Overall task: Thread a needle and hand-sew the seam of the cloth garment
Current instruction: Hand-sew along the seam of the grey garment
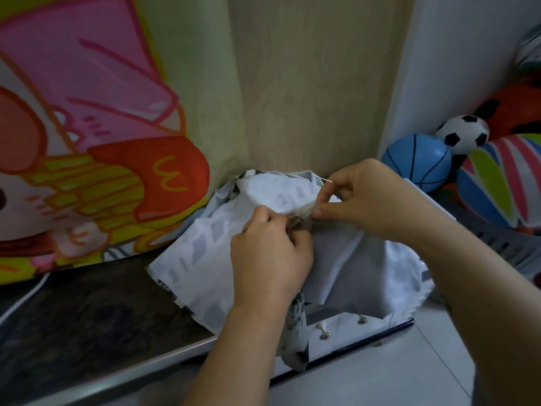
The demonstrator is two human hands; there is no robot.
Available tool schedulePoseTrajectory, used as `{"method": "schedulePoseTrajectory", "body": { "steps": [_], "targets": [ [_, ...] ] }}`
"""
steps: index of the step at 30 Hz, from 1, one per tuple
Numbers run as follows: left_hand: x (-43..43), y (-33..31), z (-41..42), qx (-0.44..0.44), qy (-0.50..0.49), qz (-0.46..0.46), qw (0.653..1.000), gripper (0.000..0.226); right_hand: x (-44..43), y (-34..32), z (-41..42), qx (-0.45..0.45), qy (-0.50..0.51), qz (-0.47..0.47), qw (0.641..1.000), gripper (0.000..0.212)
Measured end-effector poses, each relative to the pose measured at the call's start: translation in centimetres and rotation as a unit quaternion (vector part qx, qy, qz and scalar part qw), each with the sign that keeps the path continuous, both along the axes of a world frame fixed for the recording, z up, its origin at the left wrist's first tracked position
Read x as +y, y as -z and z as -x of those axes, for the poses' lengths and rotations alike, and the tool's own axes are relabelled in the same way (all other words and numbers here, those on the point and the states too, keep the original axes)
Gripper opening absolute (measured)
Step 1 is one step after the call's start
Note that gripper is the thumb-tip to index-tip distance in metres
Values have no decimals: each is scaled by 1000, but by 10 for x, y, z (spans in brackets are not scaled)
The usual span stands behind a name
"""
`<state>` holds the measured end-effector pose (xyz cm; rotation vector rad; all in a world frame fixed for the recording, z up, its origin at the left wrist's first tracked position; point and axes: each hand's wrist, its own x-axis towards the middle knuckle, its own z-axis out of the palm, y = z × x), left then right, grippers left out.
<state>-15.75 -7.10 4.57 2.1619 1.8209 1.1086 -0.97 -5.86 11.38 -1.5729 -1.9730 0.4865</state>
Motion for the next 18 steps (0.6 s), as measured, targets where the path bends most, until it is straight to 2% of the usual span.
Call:
{"method": "schedulePoseTrajectory", "body": {
  "steps": [7, 10, 11, 13, 15, 16, 17, 18],
  "targets": [
    [2, 0, 22, 110, -73, 149, 980, 30, 1, 2, -6, -46, 35, -12, 998, 11],
    [9, 0, 37, 153, -94, 159, 971, 24, 4, 7, -11, -57, 70, -18, 996, 15],
    [11, 0, 42, 146, -97, 120, 977, 24, 4, 8, -13, -62, 77, -16, 995, 17],
    [14, -5, 48, 65, -91, -46, 993, 29, 5, 10, -14, -58, 94, -31, 993, 17],
    [12, -12, 50, 12, -78, -245, 966, 29, 6, 10, -15, -28, 124, -86, 988, 11],
    [12, -13, 51, 18, -77, -294, 952, 29, 7, 10, -16, -15, 141, -111, 984, 10],
    [14, -9, 53, 37, -72, -300, 951, 28, 7, 12, -18, -10, 151, -119, 981, 9],
    [20, -2, 55, 57, -67, -258, 962, 28, 9, 14, -19, -14, 152, -107, 982, 8]
  ]
}}
